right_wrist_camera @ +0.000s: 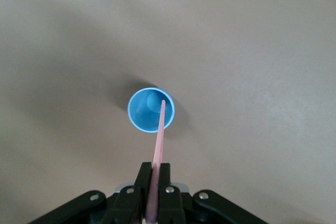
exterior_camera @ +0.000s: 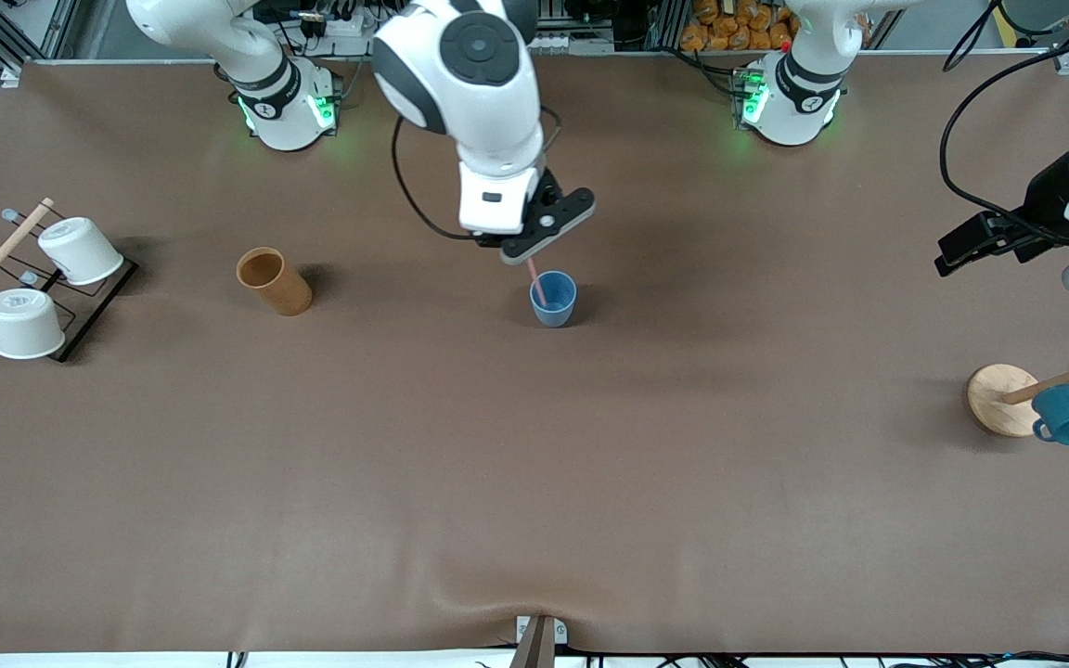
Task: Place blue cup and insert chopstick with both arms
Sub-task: 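Lower the pink chopstick into the blue cup with the right gripper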
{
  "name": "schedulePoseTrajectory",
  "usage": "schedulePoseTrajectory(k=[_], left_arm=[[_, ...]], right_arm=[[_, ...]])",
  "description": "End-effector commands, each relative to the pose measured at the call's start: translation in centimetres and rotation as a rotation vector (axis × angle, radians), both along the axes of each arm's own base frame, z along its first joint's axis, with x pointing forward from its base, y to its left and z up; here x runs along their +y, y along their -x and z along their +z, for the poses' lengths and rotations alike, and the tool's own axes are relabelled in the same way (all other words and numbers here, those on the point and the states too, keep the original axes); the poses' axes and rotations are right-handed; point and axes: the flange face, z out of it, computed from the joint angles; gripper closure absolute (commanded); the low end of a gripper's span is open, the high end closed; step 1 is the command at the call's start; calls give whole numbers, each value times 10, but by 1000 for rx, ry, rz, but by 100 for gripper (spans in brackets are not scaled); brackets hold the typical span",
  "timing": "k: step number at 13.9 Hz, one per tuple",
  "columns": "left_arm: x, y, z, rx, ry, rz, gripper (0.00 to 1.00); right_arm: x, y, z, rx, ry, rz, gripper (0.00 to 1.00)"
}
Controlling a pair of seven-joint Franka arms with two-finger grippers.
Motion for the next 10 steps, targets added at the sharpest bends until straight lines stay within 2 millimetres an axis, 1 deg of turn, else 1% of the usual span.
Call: schedulePoseTrajectory(k=[1, 2, 5, 7, 8, 9, 10], left_arm=[[-1, 1, 0, -3, 18, -23, 0], [0, 1, 0, -3, 18, -21, 0], [1, 1, 1, -5, 18, -21, 0], [1, 1, 1, -5, 18, -21, 0], [2, 1, 1, -5, 18, -20, 0], [2, 1, 1, -5, 18, -20, 0], [1, 0, 0, -3, 18, -21, 0]], right_arm=[[7, -3, 1, 0, -2, -36, 100], [7, -3, 0, 1, -1, -36, 100], [12, -3, -20, 22, 20, -32, 100], [13, -2, -24, 27, 25, -30, 100], [13, -2, -30, 34, 33, -31, 100], [14, -3, -43, 48, 46, -35, 100], [15, -4, -49, 54, 53, -36, 100]])
